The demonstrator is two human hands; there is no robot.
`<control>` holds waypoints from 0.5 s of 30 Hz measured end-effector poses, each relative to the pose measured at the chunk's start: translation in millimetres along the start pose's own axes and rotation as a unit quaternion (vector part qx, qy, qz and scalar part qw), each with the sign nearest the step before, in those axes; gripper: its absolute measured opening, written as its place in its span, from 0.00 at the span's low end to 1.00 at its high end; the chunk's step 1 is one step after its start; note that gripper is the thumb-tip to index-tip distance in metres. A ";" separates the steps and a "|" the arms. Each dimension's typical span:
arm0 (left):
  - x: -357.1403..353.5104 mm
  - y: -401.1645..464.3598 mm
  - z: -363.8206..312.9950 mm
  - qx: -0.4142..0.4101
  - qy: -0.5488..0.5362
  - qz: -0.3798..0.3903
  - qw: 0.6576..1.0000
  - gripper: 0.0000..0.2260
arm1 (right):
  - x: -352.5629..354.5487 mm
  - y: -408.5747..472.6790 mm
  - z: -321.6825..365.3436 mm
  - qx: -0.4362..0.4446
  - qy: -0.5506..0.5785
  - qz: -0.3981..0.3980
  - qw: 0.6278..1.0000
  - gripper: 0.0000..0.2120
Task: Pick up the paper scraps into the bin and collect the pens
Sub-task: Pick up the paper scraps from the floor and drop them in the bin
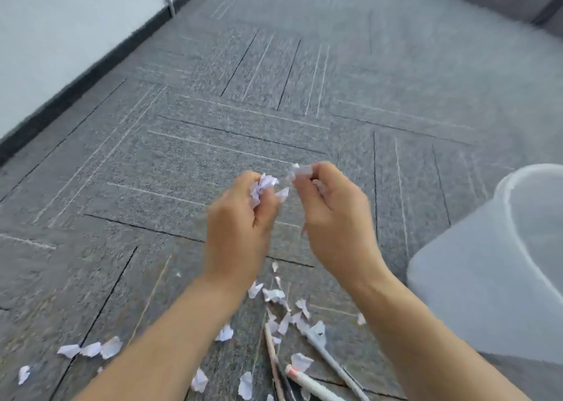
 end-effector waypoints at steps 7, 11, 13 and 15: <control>-138.5 44.0 -180.7 -0.125 -0.166 0.127 0.970 0.09 | 220.1 -42.1 -2.4 -0.065 -0.109 -0.280 0.952 0.11; -227.8 31.4 -229.3 -0.096 -0.153 0.280 0.943 0.10 | 286.0 -79.7 -44.5 -0.189 -0.147 -0.336 0.911 0.12; -267.5 21.6 -232.7 -0.062 -0.084 0.378 0.920 0.09 | 302.8 -96.5 -68.4 -0.248 -0.148 -0.329 0.899 0.14; -294.6 10.0 -229.0 -0.036 -0.021 0.467 0.883 0.08 | 311.2 -107.4 -88.8 -0.302 -0.137 -0.294 0.896 0.15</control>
Point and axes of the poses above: each hand's wrist, its own y-axis towards the middle knuckle, its own x-axis out of the back of the hand, z = x × y, the point moved 5 cm from there along y, towards the middle knuckle, and after that the axes turned 5 degrees about z, right-handed, at the moved point
